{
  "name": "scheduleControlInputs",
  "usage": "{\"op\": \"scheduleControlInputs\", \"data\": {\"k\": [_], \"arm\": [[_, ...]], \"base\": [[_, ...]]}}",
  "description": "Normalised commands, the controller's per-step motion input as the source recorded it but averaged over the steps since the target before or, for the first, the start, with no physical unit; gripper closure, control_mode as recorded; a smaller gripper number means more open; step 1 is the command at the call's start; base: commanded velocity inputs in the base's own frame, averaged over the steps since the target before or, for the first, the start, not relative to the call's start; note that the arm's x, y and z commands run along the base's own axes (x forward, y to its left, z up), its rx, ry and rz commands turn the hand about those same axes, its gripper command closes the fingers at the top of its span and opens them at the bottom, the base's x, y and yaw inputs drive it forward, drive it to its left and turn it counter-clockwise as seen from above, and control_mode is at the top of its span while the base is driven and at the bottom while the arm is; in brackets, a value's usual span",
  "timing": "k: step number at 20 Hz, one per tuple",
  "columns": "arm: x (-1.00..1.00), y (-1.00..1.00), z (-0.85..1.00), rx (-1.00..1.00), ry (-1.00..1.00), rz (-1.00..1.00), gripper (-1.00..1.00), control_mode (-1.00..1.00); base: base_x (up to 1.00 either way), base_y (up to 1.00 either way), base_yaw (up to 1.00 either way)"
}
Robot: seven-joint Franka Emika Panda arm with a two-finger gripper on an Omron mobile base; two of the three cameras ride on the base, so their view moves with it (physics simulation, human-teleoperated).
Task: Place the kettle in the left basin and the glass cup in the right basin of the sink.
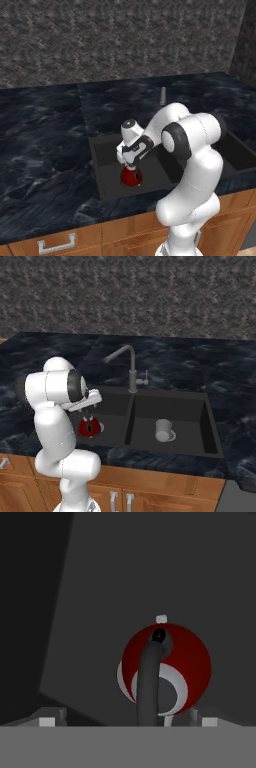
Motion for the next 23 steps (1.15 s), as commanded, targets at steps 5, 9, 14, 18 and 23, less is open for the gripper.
{"op": "scheduleControlInputs", "data": {"k": [5, 9, 14, 18, 23], "arm": [[-0.42, -0.04, 0.45, 0.0, -0.04, 0.0, -1.0, -1.0], [-0.48, -0.12, 0.49, 0.0, -0.01, -0.03, -1.0, -1.0], [-0.45, -0.15, 0.52, 0.0, 0.0, -0.03, -1.0, -1.0], [-0.42, -0.19, 0.53, 0.01, 0.0, -0.06, -1.0, -1.0], [-0.46, -0.23, 0.52, 0.02, 0.0, -0.05, -1.0, -1.0]], "base": [[0.0, 0.0, 0.0], [0.0, 0.0, 0.0], [0.0, 0.0, 0.0], [0.0, 0.0, 0.0], [0.0, 0.0, 0.0]]}}
